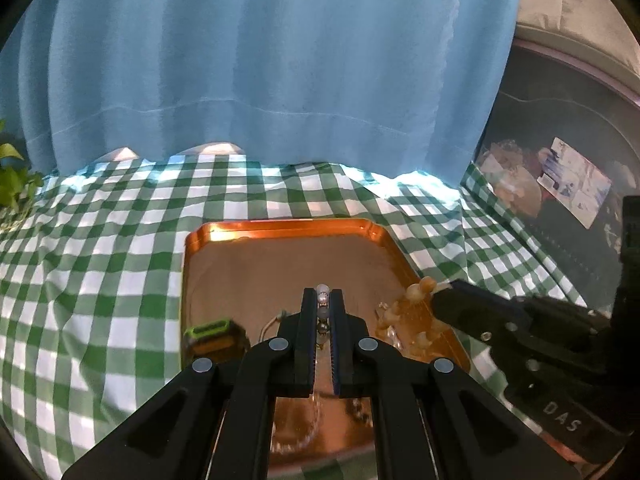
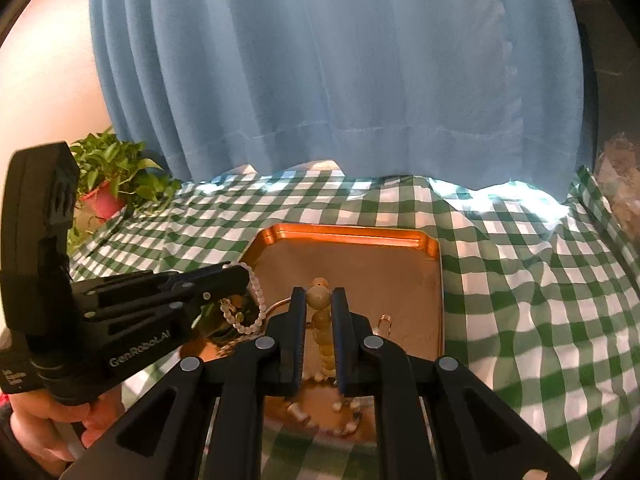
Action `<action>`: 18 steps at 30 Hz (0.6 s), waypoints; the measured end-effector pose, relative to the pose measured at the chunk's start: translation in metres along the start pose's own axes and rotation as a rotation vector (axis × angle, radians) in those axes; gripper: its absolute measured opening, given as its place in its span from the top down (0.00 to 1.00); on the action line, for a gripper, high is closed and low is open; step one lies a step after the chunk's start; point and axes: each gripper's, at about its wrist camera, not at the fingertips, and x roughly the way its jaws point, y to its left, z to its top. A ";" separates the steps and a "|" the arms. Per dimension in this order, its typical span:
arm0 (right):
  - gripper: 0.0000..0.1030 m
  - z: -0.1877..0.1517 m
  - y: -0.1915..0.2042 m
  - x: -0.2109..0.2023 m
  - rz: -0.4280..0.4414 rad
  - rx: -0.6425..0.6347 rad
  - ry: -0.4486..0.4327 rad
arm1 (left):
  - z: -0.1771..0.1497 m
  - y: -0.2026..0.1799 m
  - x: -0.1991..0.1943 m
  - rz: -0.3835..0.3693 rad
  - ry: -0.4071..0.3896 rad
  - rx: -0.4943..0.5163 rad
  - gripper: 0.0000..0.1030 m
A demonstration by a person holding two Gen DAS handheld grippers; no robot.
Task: Organize jewelry
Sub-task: 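Lift and carry the cream bead bracelet and the left tool's piece over the tray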
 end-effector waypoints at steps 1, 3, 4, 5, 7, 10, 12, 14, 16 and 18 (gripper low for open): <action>0.89 0.002 -0.003 0.005 0.005 0.009 0.006 | 0.004 0.001 0.004 -0.003 -0.001 -0.001 0.95; 0.89 0.006 -0.008 0.014 0.010 0.026 0.013 | 0.012 0.003 0.009 -0.014 -0.008 -0.012 0.95; 0.89 0.009 -0.009 0.017 0.009 0.028 0.013 | 0.016 0.004 0.013 -0.027 -0.007 -0.021 0.95; 0.89 0.011 -0.009 0.019 0.006 0.028 0.012 | 0.020 0.005 0.017 -0.038 -0.007 -0.032 0.95; 0.89 0.015 -0.010 0.023 0.002 0.033 0.006 | 0.023 0.008 0.024 -0.080 0.002 -0.059 0.95; 0.89 0.011 -0.012 0.030 -0.003 0.047 0.005 | 0.021 0.010 0.037 -0.131 0.037 -0.097 0.95; 0.89 0.006 -0.017 0.040 0.012 0.083 0.027 | 0.018 0.009 0.048 -0.089 0.057 -0.074 0.95; 0.89 0.003 -0.021 0.049 0.019 0.112 0.046 | 0.014 0.012 0.060 -0.077 0.096 -0.083 0.95; 0.89 -0.001 -0.024 0.057 0.027 0.130 0.069 | 0.010 0.015 0.073 -0.073 0.134 -0.086 0.95; 0.89 -0.004 -0.025 0.063 0.022 0.130 0.085 | 0.008 0.015 0.082 -0.049 0.156 -0.078 0.95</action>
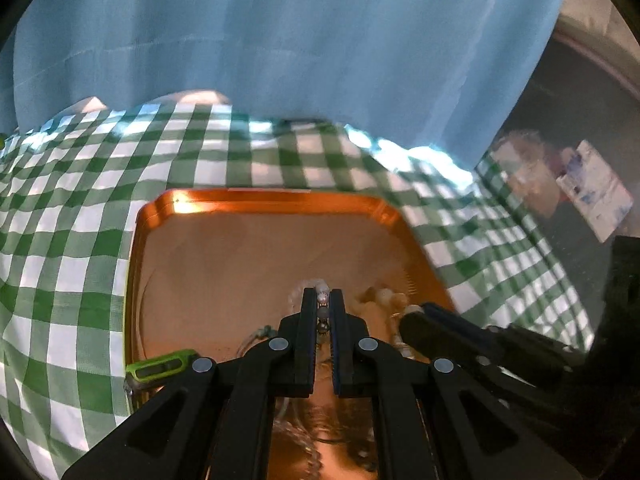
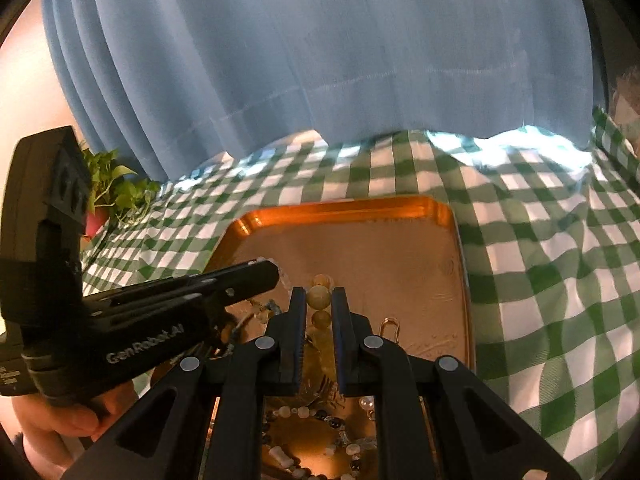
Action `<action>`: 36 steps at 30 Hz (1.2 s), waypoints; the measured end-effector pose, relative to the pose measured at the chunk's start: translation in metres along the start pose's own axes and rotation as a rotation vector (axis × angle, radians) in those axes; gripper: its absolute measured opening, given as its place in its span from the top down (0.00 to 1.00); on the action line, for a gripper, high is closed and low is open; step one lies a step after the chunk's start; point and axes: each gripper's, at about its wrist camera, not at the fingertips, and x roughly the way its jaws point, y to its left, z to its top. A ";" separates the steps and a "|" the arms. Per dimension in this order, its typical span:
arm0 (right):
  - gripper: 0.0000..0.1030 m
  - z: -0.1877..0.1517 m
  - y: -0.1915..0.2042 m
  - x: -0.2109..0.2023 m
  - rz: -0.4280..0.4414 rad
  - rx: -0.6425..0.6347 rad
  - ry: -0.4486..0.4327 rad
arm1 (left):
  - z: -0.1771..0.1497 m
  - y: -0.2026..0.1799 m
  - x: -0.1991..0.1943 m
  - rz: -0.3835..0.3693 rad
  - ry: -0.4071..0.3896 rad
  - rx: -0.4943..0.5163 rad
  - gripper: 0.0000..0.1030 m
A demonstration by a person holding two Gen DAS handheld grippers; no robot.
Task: Organize jewelry
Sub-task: 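Lift and carry the cream bead bracelet and the left tool's piece over the tray, then open the right tool to drop the cream bracelet while the left tool releases its piece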
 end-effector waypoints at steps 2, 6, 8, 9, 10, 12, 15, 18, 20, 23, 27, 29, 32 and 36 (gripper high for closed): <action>0.89 -0.002 -0.001 0.006 -0.016 -0.015 0.021 | -0.001 0.003 0.008 0.025 0.019 -0.005 0.95; 0.89 -0.009 -0.013 0.019 -0.059 0.007 0.078 | -0.004 0.006 0.022 0.070 0.066 0.014 0.95; 0.89 -0.012 -0.017 0.024 -0.076 0.011 0.104 | -0.008 0.005 0.031 0.086 0.093 0.025 0.94; 0.89 -0.013 -0.017 0.024 -0.086 0.008 0.106 | -0.009 0.004 0.032 0.100 0.096 0.032 0.94; 0.89 -0.013 -0.018 0.024 -0.087 0.008 0.108 | -0.009 0.002 0.032 0.108 0.094 0.039 0.94; 0.88 -0.014 -0.017 0.023 -0.085 0.002 0.109 | -0.009 0.000 0.032 0.121 0.101 0.039 0.86; 0.58 -0.015 -0.021 0.019 -0.063 0.039 0.094 | -0.008 -0.003 0.025 0.131 0.085 0.031 0.55; 0.53 -0.017 -0.025 0.009 -0.061 0.071 0.061 | -0.006 -0.005 0.011 0.173 0.034 0.032 0.23; 0.53 -0.019 -0.025 0.002 -0.063 0.064 0.057 | -0.006 -0.006 0.002 0.162 0.017 0.033 0.23; 0.53 -0.023 -0.023 -0.005 -0.082 0.027 0.055 | -0.010 -0.013 -0.009 0.180 0.010 0.046 0.23; 0.48 -0.033 -0.012 -0.029 -0.116 -0.031 0.047 | -0.030 -0.025 -0.040 0.207 -0.008 0.036 0.23; 0.46 -0.036 -0.005 -0.043 -0.138 -0.029 0.037 | -0.043 -0.033 -0.058 0.228 -0.015 0.044 0.23; 0.45 -0.042 0.008 -0.070 -0.142 -0.020 0.028 | -0.059 -0.045 -0.094 0.225 -0.028 0.034 0.23; 0.42 -0.056 0.030 -0.114 -0.126 -0.014 -0.003 | -0.084 -0.064 -0.161 0.245 -0.086 0.044 0.23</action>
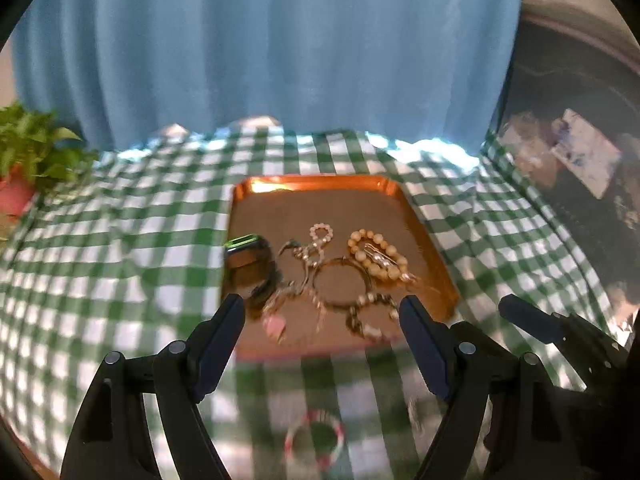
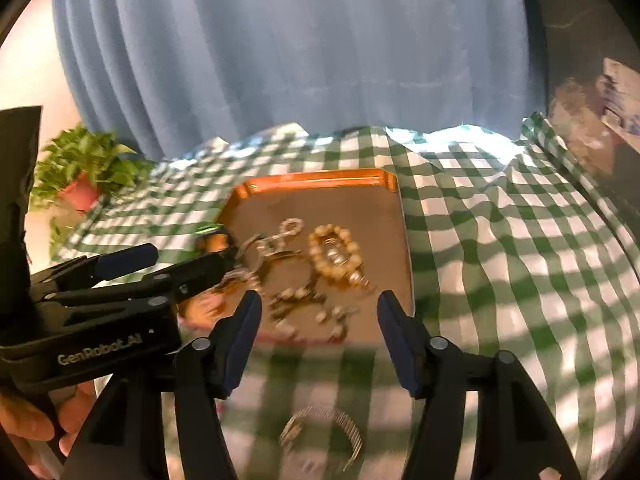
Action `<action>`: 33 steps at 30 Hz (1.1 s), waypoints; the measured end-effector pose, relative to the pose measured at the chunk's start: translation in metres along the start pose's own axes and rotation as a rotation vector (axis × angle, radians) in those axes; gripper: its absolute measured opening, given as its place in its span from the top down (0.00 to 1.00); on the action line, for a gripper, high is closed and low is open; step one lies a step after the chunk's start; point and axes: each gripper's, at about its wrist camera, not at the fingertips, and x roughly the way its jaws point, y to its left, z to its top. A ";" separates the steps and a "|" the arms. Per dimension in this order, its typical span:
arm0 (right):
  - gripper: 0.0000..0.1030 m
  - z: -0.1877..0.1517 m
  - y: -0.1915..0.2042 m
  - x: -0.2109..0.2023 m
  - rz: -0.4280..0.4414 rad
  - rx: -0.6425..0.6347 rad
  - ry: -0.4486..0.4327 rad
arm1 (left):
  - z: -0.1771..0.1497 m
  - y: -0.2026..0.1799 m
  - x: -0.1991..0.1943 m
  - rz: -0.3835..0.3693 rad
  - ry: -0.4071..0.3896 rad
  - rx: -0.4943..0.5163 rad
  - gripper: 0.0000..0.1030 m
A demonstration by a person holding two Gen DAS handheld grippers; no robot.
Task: Organize jewelry
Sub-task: 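Open the right tool to drop the cream bracelet while the left tool releases its piece, then withdraw both open tools and reach toward the two bracelets on the cloth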
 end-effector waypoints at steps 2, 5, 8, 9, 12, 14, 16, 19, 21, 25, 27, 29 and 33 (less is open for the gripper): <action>0.42 -0.007 0.008 -0.026 0.004 -0.001 -0.012 | -0.011 0.001 -0.036 0.002 -0.025 -0.017 0.23; 0.39 -0.018 0.023 -0.071 0.000 -0.018 -0.044 | -0.027 -0.001 -0.086 -0.012 -0.056 -0.029 0.23; 0.39 -0.026 0.038 -0.107 -0.002 -0.040 -0.076 | -0.042 -0.008 -0.138 0.018 -0.110 -0.001 0.23; 0.39 -0.030 0.043 -0.120 0.001 -0.048 -0.090 | -0.047 -0.011 -0.153 0.023 -0.129 0.009 0.23; 0.38 -0.041 0.061 -0.161 0.008 -0.080 -0.136 | -0.062 -0.017 -0.198 0.035 -0.174 0.020 0.22; 0.37 -0.046 0.070 -0.182 0.015 -0.094 -0.163 | -0.069 -0.019 -0.218 0.028 -0.193 0.021 0.22; 0.37 -0.051 0.075 -0.198 0.023 -0.101 -0.181 | -0.074 -0.022 -0.232 0.027 -0.208 0.027 0.22; 0.36 -0.059 0.083 -0.218 0.028 -0.114 -0.205 | -0.080 -0.026 -0.246 0.033 -0.224 0.044 0.21; 0.35 -0.064 0.085 -0.226 0.019 -0.118 -0.216 | -0.084 -0.026 -0.250 0.026 -0.221 0.042 0.21; 0.33 -0.071 0.085 -0.228 0.024 -0.115 -0.213 | -0.088 -0.026 -0.247 0.026 -0.210 0.043 0.19; 0.33 -0.073 0.084 -0.224 0.023 -0.116 -0.207 | -0.090 -0.025 -0.240 0.028 -0.196 0.047 0.19; 0.33 -0.076 0.082 -0.219 0.028 -0.113 -0.194 | -0.091 -0.024 -0.230 0.029 -0.180 0.048 0.19; 0.33 -0.080 0.077 -0.197 0.041 -0.106 -0.163 | -0.094 -0.020 -0.204 0.031 -0.145 0.042 0.19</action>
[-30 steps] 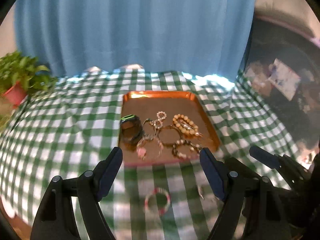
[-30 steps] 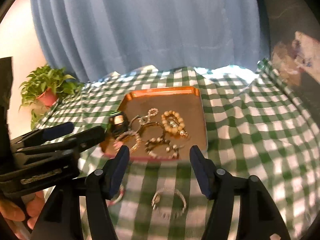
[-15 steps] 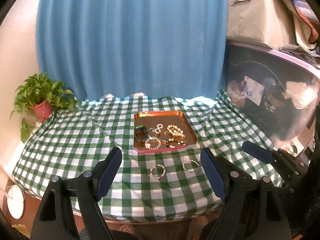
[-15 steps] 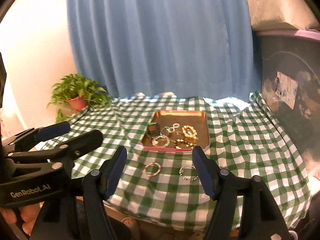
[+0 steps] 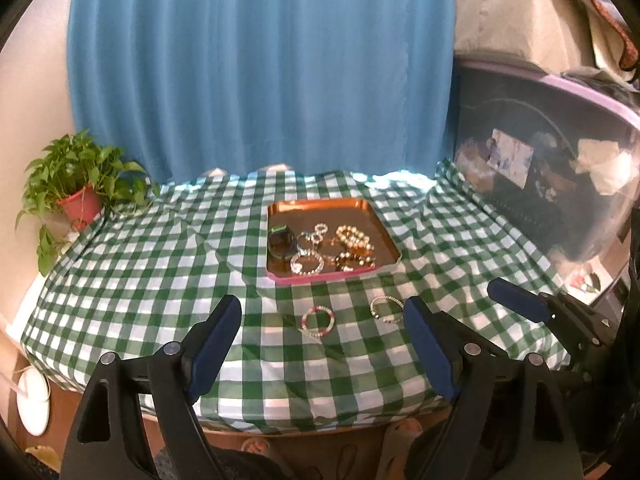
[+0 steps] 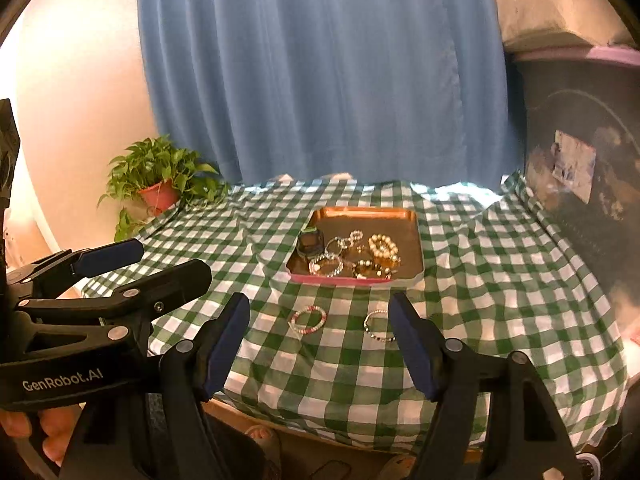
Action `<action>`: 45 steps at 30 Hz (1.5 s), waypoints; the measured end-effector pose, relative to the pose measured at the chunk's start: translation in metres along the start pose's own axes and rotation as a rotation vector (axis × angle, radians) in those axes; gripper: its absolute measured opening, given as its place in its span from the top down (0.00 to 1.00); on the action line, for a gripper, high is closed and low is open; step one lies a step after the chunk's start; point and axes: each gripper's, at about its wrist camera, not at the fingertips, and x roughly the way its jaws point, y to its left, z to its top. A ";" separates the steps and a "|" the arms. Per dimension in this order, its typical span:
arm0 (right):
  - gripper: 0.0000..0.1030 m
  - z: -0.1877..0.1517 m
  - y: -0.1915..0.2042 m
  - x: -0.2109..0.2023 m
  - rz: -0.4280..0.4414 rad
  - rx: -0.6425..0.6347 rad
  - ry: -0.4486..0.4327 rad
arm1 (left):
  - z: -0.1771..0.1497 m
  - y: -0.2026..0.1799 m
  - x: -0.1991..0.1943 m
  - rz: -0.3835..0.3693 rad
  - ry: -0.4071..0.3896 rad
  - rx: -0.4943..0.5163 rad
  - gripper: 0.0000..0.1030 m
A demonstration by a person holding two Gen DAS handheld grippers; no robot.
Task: Organize jewelry
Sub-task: 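Withdraw both open tools and reach toward the two bracelets on the cloth, then close the right tool on the silver beaded bracelet while the left tool grasps the pink-white bracelet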
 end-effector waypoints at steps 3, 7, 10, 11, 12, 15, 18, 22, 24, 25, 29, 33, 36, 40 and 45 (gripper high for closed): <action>0.33 -0.008 -0.006 0.019 0.010 0.005 0.021 | -0.005 0.006 0.022 -0.001 0.026 -0.013 0.19; 0.33 -0.017 -0.016 0.048 0.035 0.010 0.055 | -0.014 0.018 0.059 -0.009 0.067 -0.036 0.19; 0.36 -0.024 -0.024 0.071 0.030 -0.005 0.073 | -0.023 0.029 0.087 0.007 0.089 -0.042 0.21; 0.37 -0.027 -0.029 0.078 0.023 -0.004 0.082 | -0.026 0.034 0.096 0.018 0.100 -0.050 0.21; 0.39 -0.029 -0.036 0.086 0.010 0.004 0.091 | -0.030 0.040 0.109 0.018 0.117 -0.062 0.22; 0.51 -0.037 -0.059 0.113 -0.006 0.044 0.127 | -0.040 0.052 0.139 0.010 0.168 -0.089 0.29; 0.59 -0.044 -0.078 0.132 -0.022 0.085 0.160 | -0.046 0.054 0.162 -0.003 0.199 -0.088 0.33; 0.64 -0.050 -0.088 0.148 -0.030 0.093 0.183 | -0.052 0.051 0.183 -0.010 0.214 -0.067 0.36; 0.68 -0.052 -0.090 0.154 -0.028 0.087 0.190 | -0.054 0.050 0.191 -0.023 0.225 -0.070 0.37; 0.68 -0.053 -0.090 0.157 -0.027 0.080 0.190 | -0.055 0.050 0.197 -0.032 0.231 -0.068 0.39; 0.70 -0.055 -0.090 0.166 -0.026 0.045 0.190 | -0.057 0.047 0.211 -0.047 0.237 -0.032 0.41; 0.70 -0.057 -0.097 0.180 -0.024 0.051 0.214 | -0.059 0.045 0.231 -0.044 0.259 0.004 0.41; 0.74 -0.057 -0.099 0.188 -0.047 0.028 0.223 | -0.059 0.045 0.241 -0.048 0.270 0.014 0.44; 0.81 -0.057 -0.102 0.197 -0.062 0.002 0.240 | -0.061 0.041 0.247 -0.037 0.253 0.060 0.53; 0.87 -0.060 -0.095 0.206 -0.083 -0.081 0.256 | -0.058 0.037 0.249 -0.082 0.244 0.089 0.77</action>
